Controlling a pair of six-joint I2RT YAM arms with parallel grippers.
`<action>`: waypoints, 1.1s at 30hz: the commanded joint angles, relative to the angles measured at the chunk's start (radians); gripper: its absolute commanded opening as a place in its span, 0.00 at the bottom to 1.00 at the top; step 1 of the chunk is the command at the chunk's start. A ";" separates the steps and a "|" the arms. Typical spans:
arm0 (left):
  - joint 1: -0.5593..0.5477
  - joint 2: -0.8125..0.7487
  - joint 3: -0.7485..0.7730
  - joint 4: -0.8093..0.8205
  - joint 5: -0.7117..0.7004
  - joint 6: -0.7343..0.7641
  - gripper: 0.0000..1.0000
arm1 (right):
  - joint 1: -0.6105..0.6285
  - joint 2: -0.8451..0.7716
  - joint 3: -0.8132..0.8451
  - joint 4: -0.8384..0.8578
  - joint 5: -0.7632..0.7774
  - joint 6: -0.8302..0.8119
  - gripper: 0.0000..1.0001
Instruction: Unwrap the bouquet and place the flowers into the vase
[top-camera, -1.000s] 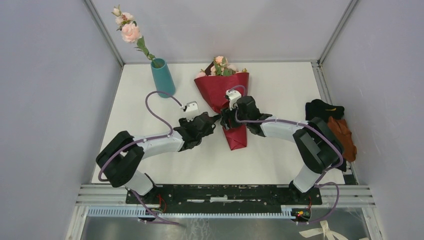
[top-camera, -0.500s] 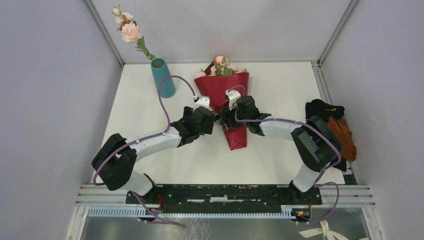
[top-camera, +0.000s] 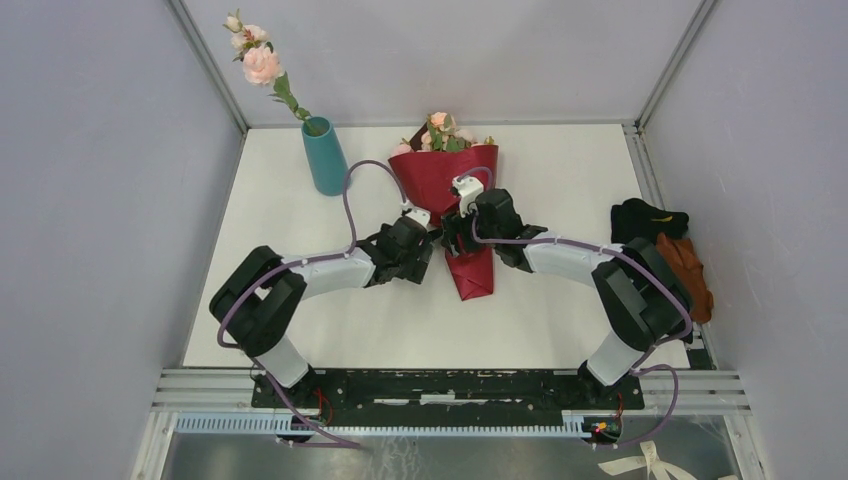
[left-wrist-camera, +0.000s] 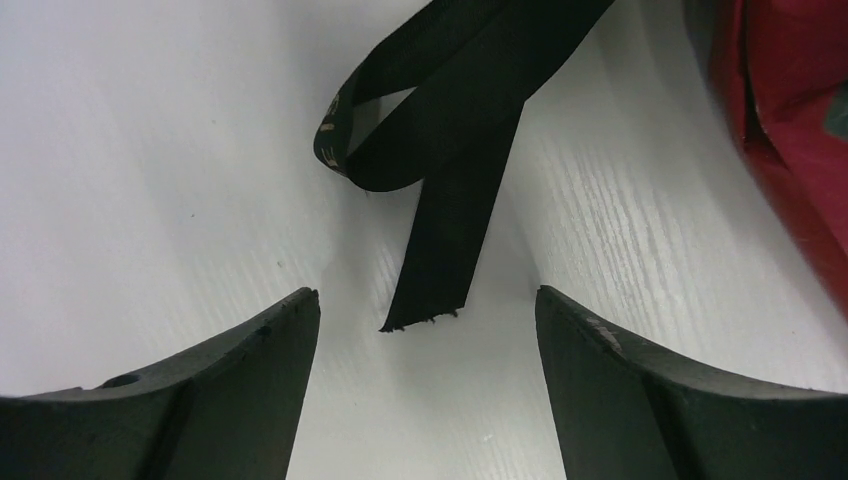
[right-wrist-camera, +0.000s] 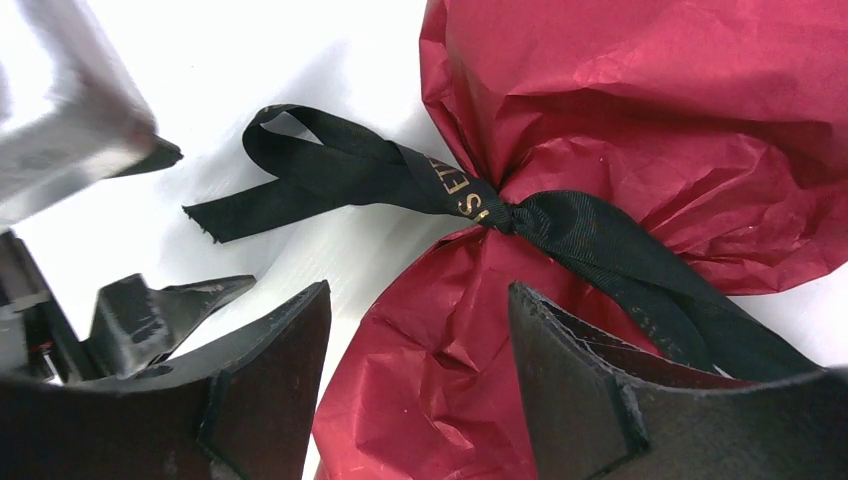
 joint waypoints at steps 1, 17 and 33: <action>0.008 0.027 0.023 0.036 0.022 0.049 0.85 | -0.001 -0.043 0.013 0.009 0.022 -0.023 0.71; 0.014 0.111 0.049 0.018 0.083 0.033 0.41 | -0.003 -0.041 -0.004 0.016 0.044 -0.024 0.71; 0.020 0.124 0.055 -0.007 0.127 0.022 0.02 | -0.004 -0.049 -0.023 0.022 0.051 -0.020 0.71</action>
